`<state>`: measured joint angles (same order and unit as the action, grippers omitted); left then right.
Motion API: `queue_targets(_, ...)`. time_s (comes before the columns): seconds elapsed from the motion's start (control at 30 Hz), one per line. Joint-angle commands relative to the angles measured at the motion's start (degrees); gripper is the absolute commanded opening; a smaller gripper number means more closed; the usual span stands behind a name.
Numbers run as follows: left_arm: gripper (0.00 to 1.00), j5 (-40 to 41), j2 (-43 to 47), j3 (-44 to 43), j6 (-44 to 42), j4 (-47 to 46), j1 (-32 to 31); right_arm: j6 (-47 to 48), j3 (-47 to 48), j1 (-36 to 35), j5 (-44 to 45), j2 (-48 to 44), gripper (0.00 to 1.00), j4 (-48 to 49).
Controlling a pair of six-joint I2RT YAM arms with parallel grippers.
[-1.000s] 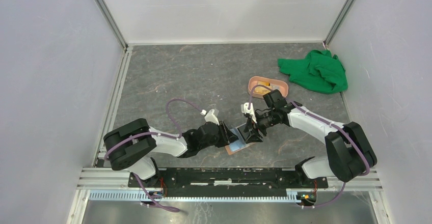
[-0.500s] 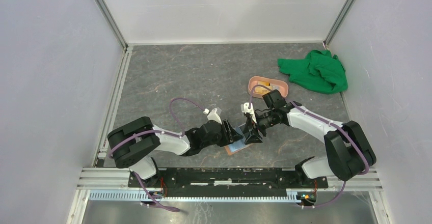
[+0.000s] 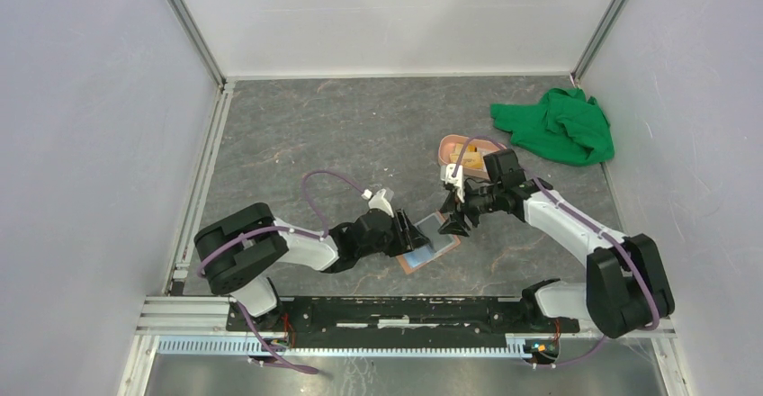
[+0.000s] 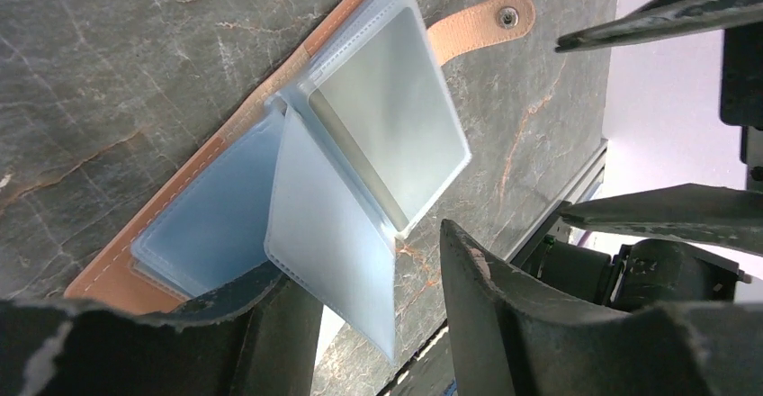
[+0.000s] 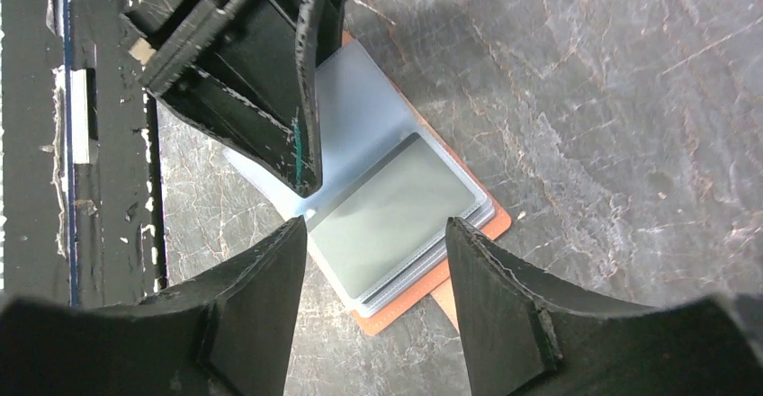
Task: Put the credit cards into the card holder
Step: Open the card holder at the center of the board.
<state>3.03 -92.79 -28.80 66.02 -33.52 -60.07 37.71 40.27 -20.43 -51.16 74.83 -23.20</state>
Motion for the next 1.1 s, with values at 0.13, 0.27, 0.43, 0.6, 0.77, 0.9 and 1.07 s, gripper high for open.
queue_targets(0.13, 0.56, -1.05, -1.05, -2.59, -4.04, 1.75, 0.62, 2.63, -0.32, 0.09, -4.59, -2.71, 0.62, 0.40)
queue_targets(0.27, 0.56, -1.10, -0.87, -2.95, -4.43, 2.35, 0.72, -0.85, -0.82, 0.03, -0.98, 0.06, 0.55, 2.70)
queue_targets(0.43, 0.54, 0.15, 1.07, -2.52, -4.76, 4.17, 0.75, -2.85, 0.23, -1.01, 1.55, 5.23, 0.39, 2.75)
queue_targets(0.6, 0.47, 1.69, 3.79, -1.48, -5.27, 6.83, 0.83, -3.83, 1.24, -1.99, 5.56, 10.38, 0.22, 2.42)
queue_targets(0.77, 0.45, 3.99, 8.10, 0.56, -5.57, 10.73, 0.92, -3.46, 2.47, -2.16, 7.00, 13.14, 0.15, 1.18)
queue_targets(0.9, 0.45, 7.36, 11.89, 1.63, -6.15, 17.24, 1.33, -2.36, 2.53, -2.17, 5.62, 12.26, 0.15, 0.68)
queue_targets(1.07, 0.42, 8.66, 20.07, 0.55, -8.66, 23.39, 1.55, 0.14, 2.62, -2.17, 3.52, 10.92, 0.17, -0.47)
